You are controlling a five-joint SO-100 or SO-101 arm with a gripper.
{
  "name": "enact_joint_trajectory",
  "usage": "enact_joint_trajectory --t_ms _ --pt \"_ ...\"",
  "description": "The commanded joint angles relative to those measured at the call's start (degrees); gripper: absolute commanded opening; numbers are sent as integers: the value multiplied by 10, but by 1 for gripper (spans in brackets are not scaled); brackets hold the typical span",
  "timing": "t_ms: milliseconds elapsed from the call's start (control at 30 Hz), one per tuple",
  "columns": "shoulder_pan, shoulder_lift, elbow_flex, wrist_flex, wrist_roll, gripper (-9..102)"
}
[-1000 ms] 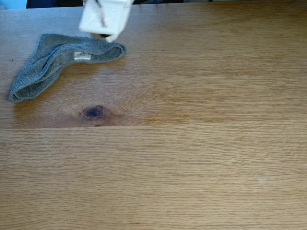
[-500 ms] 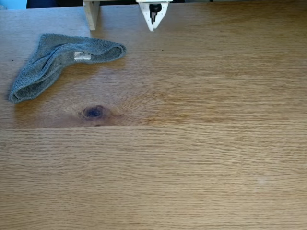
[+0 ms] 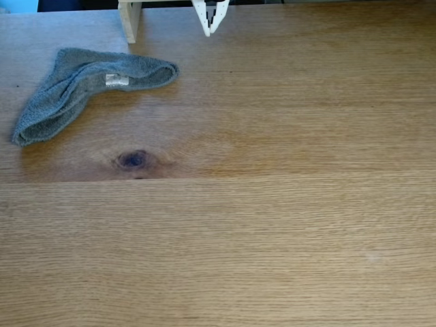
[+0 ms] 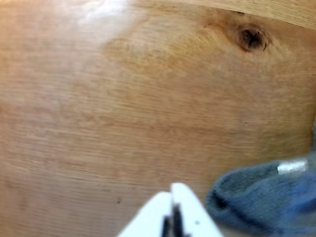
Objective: Clean the area in front of the robot
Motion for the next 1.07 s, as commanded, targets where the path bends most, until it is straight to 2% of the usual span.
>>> enact_joint_trajectory --t_ms 0,67,167,367,467,567,1033 --pt "-17 154 84 21 -5 0" --pt "-15 219 137 48 -5 0" --pt "-28 275 160 171 10 0" --pt "-50 276 142 280 11 0" --pt "-41 276 142 280 11 0" --pt "-40 276 142 280 11 7" --pt "-40 276 142 281 11 4"
